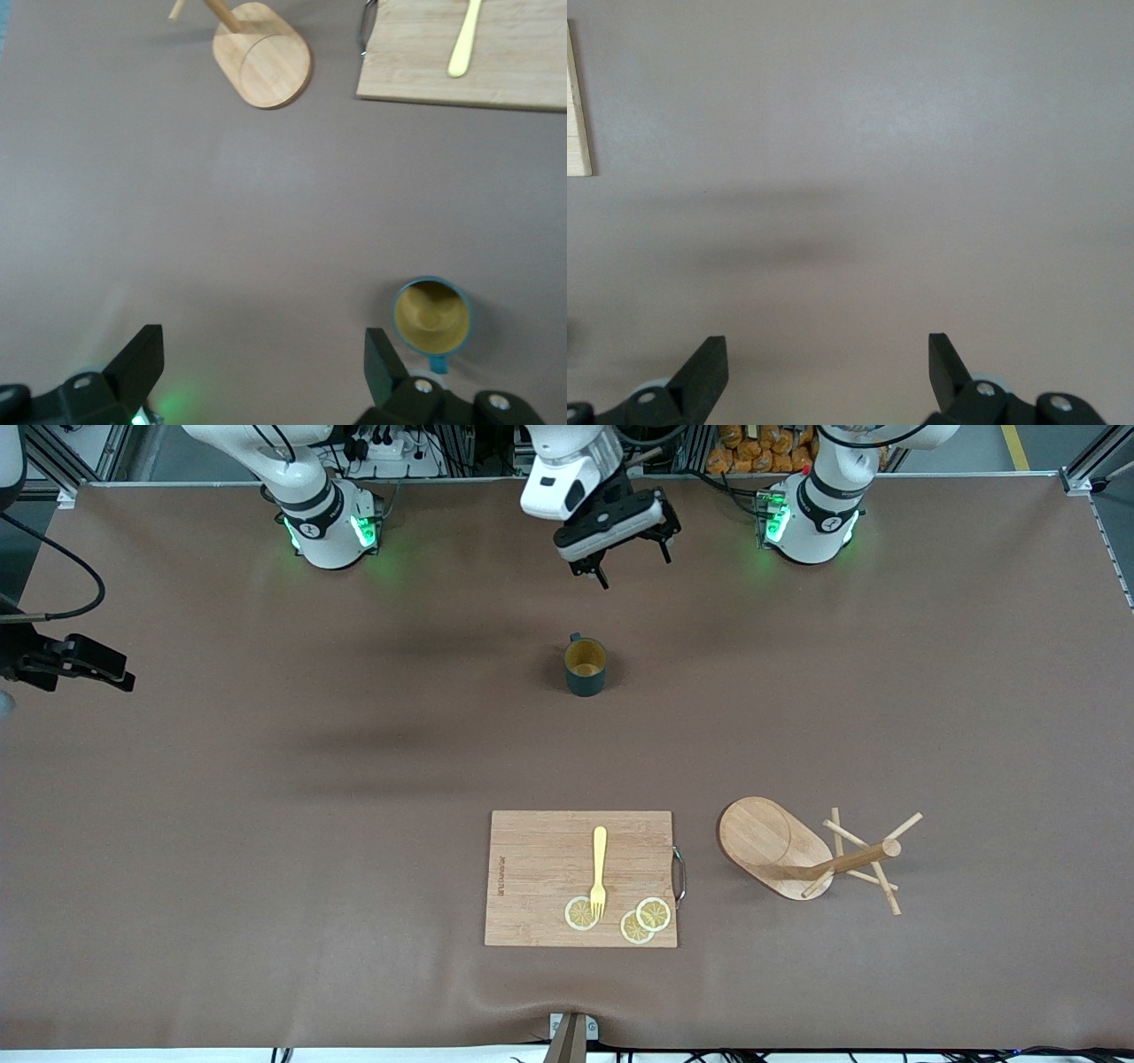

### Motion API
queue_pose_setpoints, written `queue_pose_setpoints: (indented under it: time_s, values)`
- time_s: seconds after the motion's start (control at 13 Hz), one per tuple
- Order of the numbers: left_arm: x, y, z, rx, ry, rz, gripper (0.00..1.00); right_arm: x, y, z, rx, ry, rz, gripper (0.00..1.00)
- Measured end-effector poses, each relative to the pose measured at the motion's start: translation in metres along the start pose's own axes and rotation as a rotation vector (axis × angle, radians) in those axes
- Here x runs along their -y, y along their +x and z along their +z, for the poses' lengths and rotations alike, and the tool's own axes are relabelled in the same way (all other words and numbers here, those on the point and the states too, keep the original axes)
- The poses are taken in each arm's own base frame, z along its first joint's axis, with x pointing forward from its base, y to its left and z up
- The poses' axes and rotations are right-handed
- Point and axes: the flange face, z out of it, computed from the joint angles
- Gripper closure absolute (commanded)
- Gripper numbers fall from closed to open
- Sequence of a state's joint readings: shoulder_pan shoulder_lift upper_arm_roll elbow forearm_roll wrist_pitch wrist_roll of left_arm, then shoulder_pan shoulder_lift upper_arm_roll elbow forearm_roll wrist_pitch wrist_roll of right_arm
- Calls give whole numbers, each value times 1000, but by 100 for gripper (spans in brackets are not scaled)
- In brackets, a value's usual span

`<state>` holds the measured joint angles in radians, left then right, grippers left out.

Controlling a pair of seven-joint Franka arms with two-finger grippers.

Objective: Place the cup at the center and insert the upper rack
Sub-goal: 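Lower the left gripper onto the mug handle and grasp it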

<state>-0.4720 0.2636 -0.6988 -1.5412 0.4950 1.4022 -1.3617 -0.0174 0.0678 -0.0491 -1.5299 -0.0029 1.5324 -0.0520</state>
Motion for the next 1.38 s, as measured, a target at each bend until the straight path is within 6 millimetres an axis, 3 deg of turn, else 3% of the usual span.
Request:
queue_pose_setpoints:
  time_s: [0.46,0.61,0.92,1.38]
  values:
    - [-10,-40,-11,-21,22,-43,0,-22,-5,13,29,5,39,0]
    - [-26,-58,-4,-62,38,-61,0,-20,-5,14,31,5,37,0]
    - [-82,-117,43,-139,90,-210,0,-17,-5,15,33,13,32,0]
    - [-138,-205,108,-252,101,-365,0,-13,-6,19,54,16,25,0]
